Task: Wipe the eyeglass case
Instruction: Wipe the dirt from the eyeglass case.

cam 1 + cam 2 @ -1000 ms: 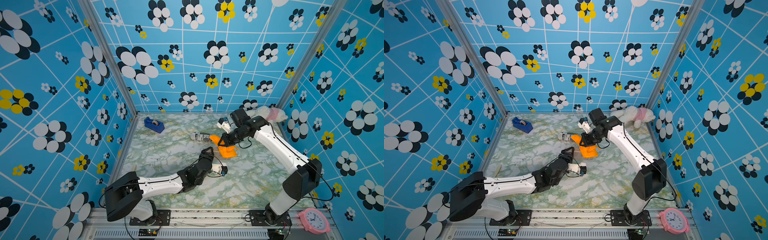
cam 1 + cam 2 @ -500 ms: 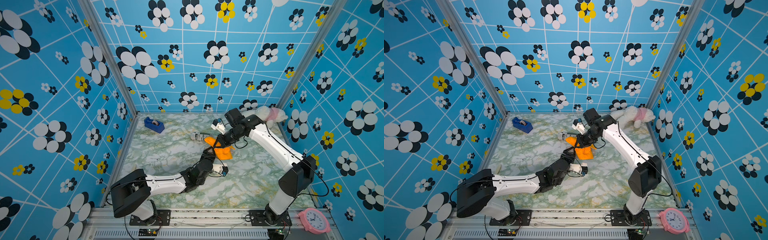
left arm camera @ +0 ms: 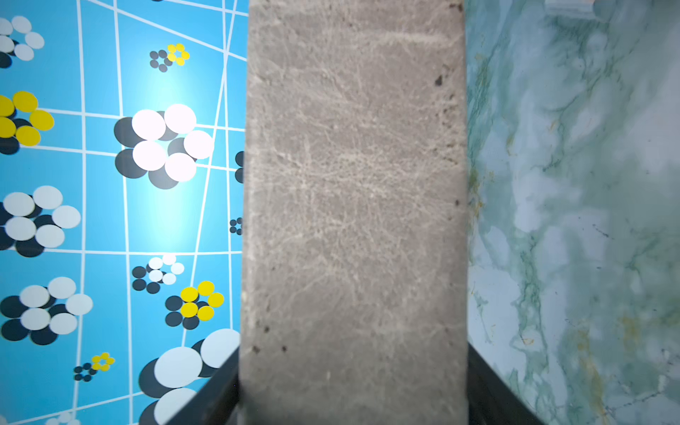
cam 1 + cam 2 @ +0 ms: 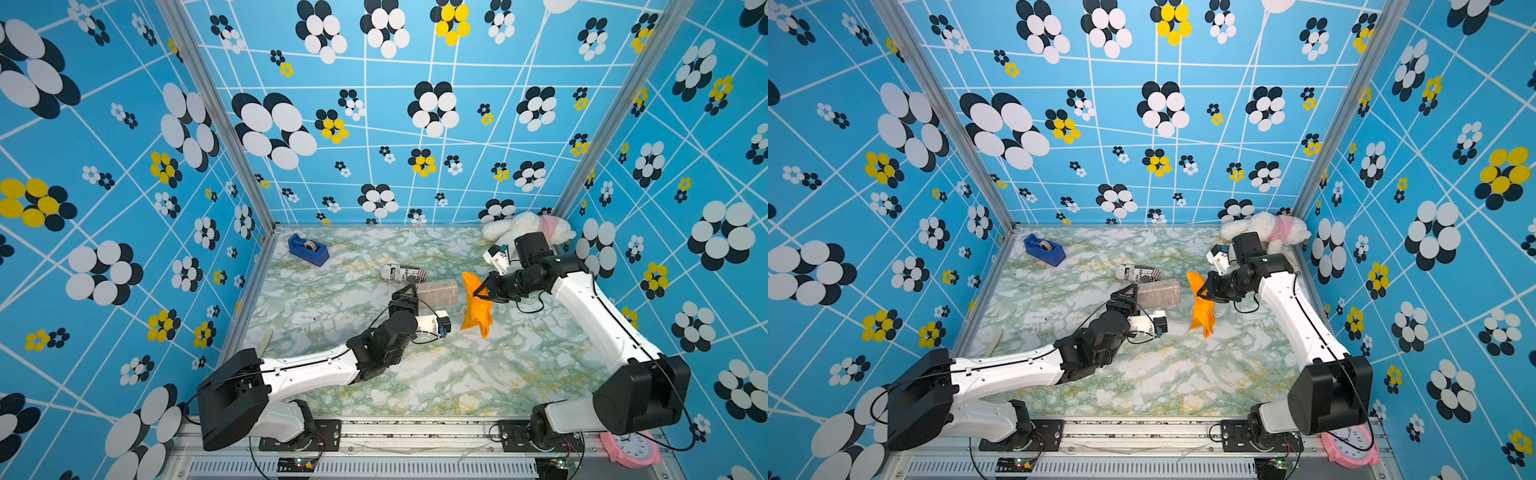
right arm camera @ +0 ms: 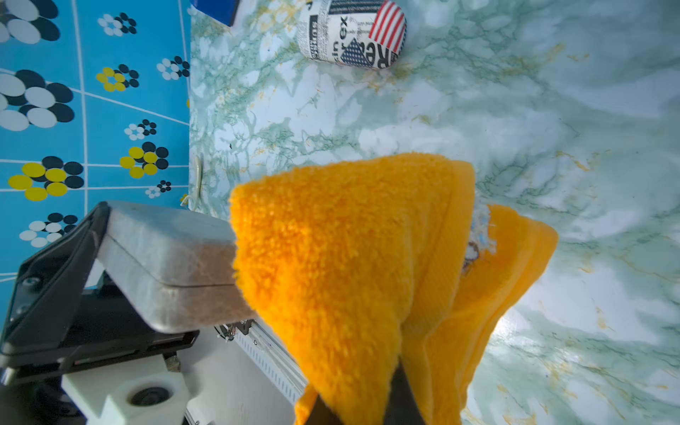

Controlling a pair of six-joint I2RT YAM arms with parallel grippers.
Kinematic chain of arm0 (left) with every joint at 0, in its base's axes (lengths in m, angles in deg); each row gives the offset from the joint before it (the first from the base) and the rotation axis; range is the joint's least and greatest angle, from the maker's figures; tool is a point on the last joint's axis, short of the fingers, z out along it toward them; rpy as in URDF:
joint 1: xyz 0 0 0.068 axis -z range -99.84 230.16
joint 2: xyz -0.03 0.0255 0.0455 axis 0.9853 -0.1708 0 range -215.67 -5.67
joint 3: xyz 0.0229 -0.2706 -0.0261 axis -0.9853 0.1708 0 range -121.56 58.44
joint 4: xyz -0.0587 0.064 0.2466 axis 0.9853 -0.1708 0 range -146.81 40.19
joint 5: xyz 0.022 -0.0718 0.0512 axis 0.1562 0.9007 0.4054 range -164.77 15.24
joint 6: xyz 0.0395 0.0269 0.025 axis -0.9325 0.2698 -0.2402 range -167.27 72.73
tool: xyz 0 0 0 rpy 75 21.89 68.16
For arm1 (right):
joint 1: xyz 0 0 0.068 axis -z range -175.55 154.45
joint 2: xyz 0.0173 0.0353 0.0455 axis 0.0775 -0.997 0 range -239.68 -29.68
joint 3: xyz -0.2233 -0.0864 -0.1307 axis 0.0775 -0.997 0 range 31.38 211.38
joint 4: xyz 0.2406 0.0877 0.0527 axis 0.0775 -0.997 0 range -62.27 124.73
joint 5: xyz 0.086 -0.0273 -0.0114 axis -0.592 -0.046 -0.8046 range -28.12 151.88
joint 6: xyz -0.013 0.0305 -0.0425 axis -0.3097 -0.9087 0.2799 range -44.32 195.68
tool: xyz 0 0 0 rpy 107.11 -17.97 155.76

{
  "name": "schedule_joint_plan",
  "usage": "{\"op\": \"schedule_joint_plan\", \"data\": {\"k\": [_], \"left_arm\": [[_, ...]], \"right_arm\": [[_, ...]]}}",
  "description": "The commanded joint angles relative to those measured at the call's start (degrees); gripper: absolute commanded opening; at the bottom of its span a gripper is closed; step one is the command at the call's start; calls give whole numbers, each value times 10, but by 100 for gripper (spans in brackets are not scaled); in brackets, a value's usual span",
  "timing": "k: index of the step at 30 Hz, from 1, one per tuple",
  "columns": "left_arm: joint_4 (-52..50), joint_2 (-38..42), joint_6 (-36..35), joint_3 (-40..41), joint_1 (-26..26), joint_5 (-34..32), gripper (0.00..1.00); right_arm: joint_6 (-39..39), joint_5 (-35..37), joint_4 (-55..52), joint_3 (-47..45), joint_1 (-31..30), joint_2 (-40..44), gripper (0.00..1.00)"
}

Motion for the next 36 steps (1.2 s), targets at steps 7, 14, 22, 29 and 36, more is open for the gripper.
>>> {"op": "schedule_joint_plan", "data": {"k": [7,14,22,29,36], "left_arm": [[-260,93,320,-61,-64,226,13],[-265,89,319,-69,-64,230,12],[-261,65,309,-91,-60,255,11],[-229,78,321,-75,-71,241,11],[-197,66,316,-88,-116,270,10]], "right_arm": [[-146,-196,365,-149,7,126,0],[-206,-231,460,-182,-20,123,0],[-259,-252,549,-197,-39,89,0],[-282,-274,572,-175,-41,39,0],[-298,-300,521,-246,-43,110,0]]}}
